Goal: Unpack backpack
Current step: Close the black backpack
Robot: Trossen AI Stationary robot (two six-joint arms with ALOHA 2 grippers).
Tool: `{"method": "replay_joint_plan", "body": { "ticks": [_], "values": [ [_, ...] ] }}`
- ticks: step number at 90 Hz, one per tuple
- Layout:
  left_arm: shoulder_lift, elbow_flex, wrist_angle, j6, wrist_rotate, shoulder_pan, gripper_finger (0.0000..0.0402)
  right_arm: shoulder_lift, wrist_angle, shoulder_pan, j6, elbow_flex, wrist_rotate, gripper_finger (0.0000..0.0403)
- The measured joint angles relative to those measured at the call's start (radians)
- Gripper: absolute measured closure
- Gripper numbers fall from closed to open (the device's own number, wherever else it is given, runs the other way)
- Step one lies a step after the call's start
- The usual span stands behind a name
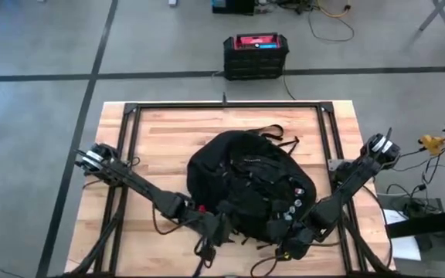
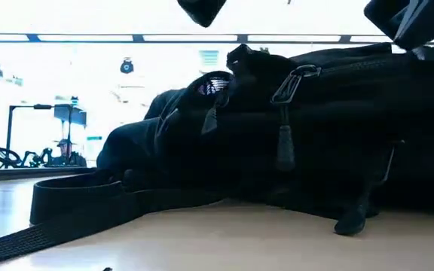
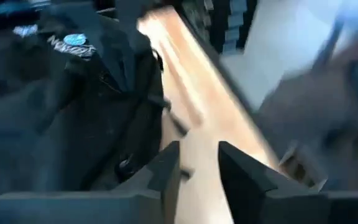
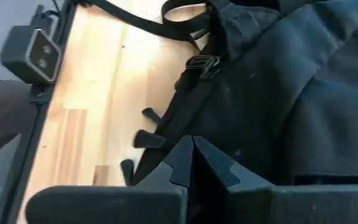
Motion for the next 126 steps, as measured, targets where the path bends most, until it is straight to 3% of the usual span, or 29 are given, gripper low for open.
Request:
{"method": "replay_joint_plan", "body": {
  "ticks": [19, 46, 58, 85, 98, 112, 126],
  "values": [
    [0.073, -0.045, 0.160, -0.216, -0.062, -0.044, 0.0264, 0.022, 0.004, -0.004, 0.008, 0.000, 0.012, 0.0403],
    [0.172, 0.013, 0.064, -0.352, -0.458, -0.085, 0.0289, 0.025, 0.002, -0.002, 0.014, -0.003, 0.027, 0.0403],
    [0.172, 0.013, 0.006, -0.422, -0.453, -0.075, 0.0268, 0.025, 0.002, 0.000, 0.012, -0.005, 0.022, 0.0403],
    [0.207, 0.012, 0.096, -0.510, -0.267, -0.007, 0.0183, 0.025, 0.002, 0.000, -0.002, -0.013, 0.020, 0.0403],
    [0.246, 0.012, 0.110, -0.564, -0.254, 0.023, 0.0171, 0.026, 0.001, 0.000, -0.005, -0.016, 0.019, 0.0403],
    [0.253, 0.012, 0.128, -0.585, -0.304, 0.037, 0.0212, 0.026, -0.001, 0.000, -0.006, -0.019, 0.019, 0.0403],
    [0.250, 0.012, 0.089, -0.592, -0.389, 0.039, 0.0338, 0.026, 0.001, 0.000, -0.006, -0.020, 0.017, 0.0403]
  ]
}}
